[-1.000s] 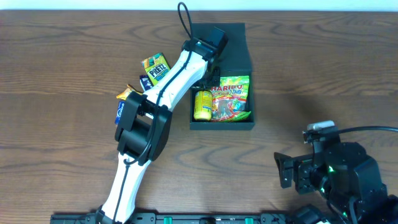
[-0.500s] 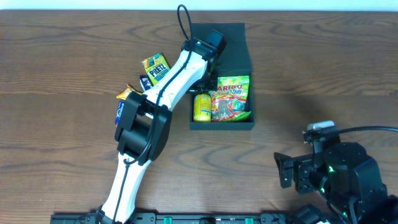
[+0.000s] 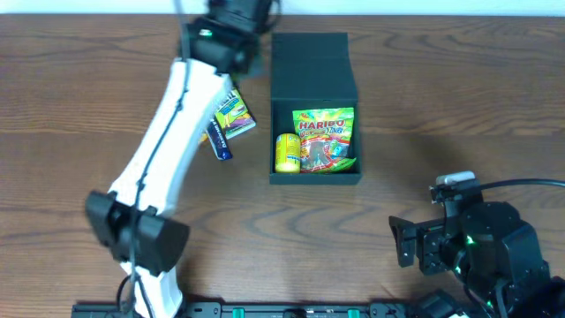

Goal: Pack container
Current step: 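Return left gripper to the snacks and grasp the orange wafer packet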

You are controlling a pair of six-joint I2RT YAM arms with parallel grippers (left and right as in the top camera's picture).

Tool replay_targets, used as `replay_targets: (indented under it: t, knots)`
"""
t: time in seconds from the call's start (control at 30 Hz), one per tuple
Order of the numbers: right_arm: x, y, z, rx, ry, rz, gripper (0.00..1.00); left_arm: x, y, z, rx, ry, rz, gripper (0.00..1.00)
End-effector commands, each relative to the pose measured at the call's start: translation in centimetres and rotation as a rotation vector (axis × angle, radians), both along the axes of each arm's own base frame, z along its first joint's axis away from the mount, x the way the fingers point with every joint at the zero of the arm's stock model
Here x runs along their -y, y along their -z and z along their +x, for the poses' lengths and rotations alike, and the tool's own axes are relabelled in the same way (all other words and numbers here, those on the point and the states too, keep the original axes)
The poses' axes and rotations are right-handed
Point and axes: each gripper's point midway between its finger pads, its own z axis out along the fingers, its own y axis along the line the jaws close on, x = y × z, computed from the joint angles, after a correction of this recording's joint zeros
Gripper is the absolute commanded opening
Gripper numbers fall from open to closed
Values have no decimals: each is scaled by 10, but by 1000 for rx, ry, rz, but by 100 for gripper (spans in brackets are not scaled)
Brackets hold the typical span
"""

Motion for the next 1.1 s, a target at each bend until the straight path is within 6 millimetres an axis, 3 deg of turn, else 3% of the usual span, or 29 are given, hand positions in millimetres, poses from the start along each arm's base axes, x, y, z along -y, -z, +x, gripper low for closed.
replay_targets:
  t: [0.0, 0.17, 0.33, 0.47, 0.5, 0.6, 0.8, 1.07]
  knots:
    - [3, -3, 1, 11, 6, -8, 99, -46, 4, -1, -15, -168, 28, 6]
    - [3, -3, 1, 11, 6, -8, 99, -85, 13, -3, -61, -261, -9, 6]
    - [3, -3, 1, 11, 6, -8, 99, -87, 23, -4, -89, -328, -145, 6]
    - [3, -3, 1, 11, 6, -8, 99, -102, 43, -25, -131, -619, -238, 6]
    - [3, -3, 1, 11, 7, -8, 99, -104, 49, -31, -144, -679, -249, 9]
    - [3, -3, 1, 11, 6, -8, 99, -106, 72, -44, -184, -792, -257, 45]
    - [3, -3, 1, 11, 6, -8, 99, -107, 119, -56, -231, -880, -245, 72]
    - [3, -3, 1, 11, 6, -8, 99, -104, 176, -54, -215, -904, -281, 73]
